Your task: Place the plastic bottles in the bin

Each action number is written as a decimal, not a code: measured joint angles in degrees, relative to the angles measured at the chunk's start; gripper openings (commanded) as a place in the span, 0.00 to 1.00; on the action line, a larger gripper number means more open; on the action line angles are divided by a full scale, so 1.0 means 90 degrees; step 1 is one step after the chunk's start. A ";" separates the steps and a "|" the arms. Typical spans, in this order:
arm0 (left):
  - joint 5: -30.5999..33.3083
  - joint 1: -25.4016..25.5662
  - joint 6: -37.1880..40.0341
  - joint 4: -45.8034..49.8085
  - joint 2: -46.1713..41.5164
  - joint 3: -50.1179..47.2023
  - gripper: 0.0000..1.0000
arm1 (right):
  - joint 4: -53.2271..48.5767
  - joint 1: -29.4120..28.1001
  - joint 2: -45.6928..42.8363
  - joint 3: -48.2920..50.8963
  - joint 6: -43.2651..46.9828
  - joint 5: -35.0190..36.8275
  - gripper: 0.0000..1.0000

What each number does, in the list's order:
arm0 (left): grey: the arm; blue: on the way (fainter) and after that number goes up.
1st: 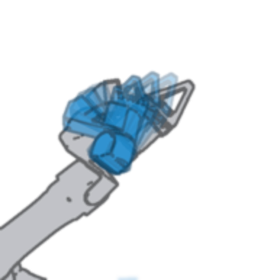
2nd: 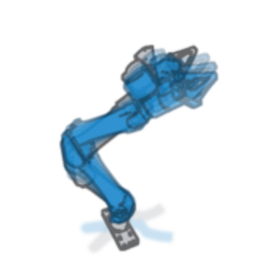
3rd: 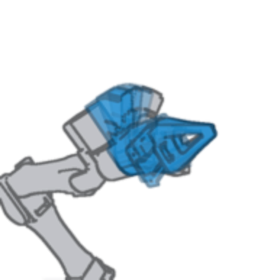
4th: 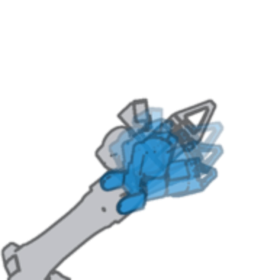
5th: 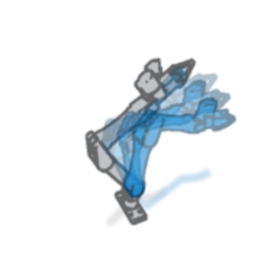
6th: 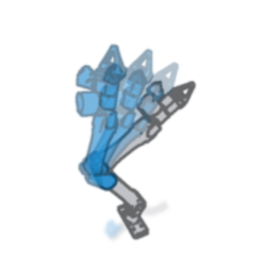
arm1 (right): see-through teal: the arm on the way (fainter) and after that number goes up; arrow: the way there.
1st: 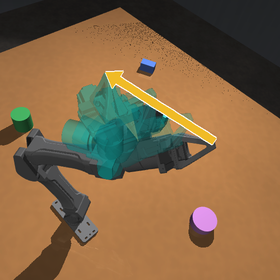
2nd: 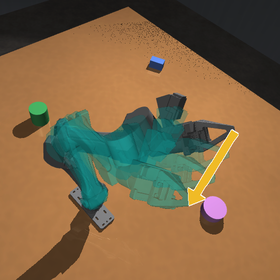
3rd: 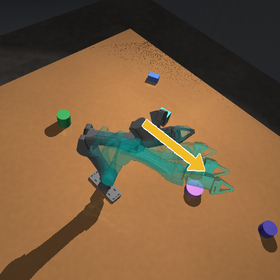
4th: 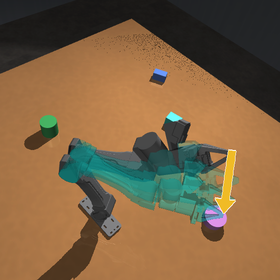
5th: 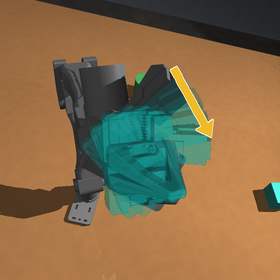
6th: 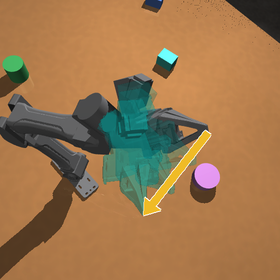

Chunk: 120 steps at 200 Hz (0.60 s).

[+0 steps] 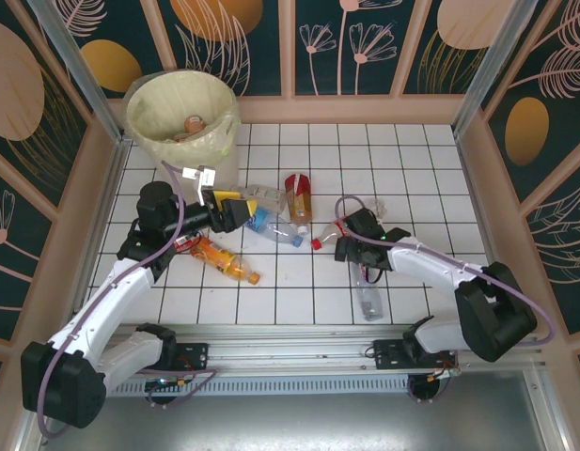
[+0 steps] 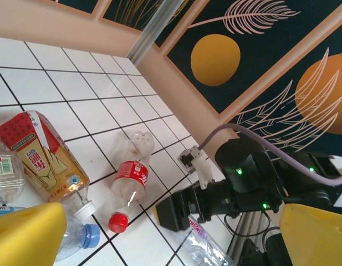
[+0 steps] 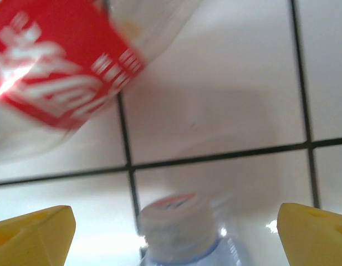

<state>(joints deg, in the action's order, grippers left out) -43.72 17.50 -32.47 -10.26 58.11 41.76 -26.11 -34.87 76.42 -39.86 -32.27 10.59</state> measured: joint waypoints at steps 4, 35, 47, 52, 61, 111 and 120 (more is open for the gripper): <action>0.0000 0.0000 0.0000 -0.0002 0.0000 0.0000 0.99 | -0.0041 -0.0083 -0.0034 0.0000 0.0012 -0.0017 0.94; 0.0000 0.0000 0.0000 0.0000 0.0000 0.0000 0.99 | -0.0381 -0.0488 -0.0214 -0.0005 0.0044 -0.0165 0.92; 0.0000 0.0000 0.0000 0.0002 0.0000 0.0000 0.99 | -0.0561 -0.0566 -0.0214 -0.0005 0.0029 -0.0182 0.90; 0.0002 0.0000 0.0000 0.0002 0.0000 0.0000 0.99 | -0.0636 -0.0595 -0.0214 -0.0005 0.0015 -0.0185 0.89; 0.0002 0.0000 0.0000 0.0005 0.0000 0.0000 0.99 | -0.0731 -0.0639 -0.0214 -0.0005 0.0000 -0.0189 0.87; 0.0005 0.0012 -0.0024 0.0051 -0.0005 0.0000 0.99 | -0.0925 -0.1027 0.0180 -0.0007 -0.0024 -0.0265 0.84; 0.0010 0.0012 -0.0024 0.0070 -0.0015 0.0000 0.99 | -0.0923 -0.1076 0.0260 -0.0007 -0.0019 -0.0304 0.81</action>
<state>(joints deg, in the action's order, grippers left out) -43.64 17.61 -32.69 -9.63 57.98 41.76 -34.41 -44.56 78.76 -39.92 -32.45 7.86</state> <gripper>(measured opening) 0.985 0.845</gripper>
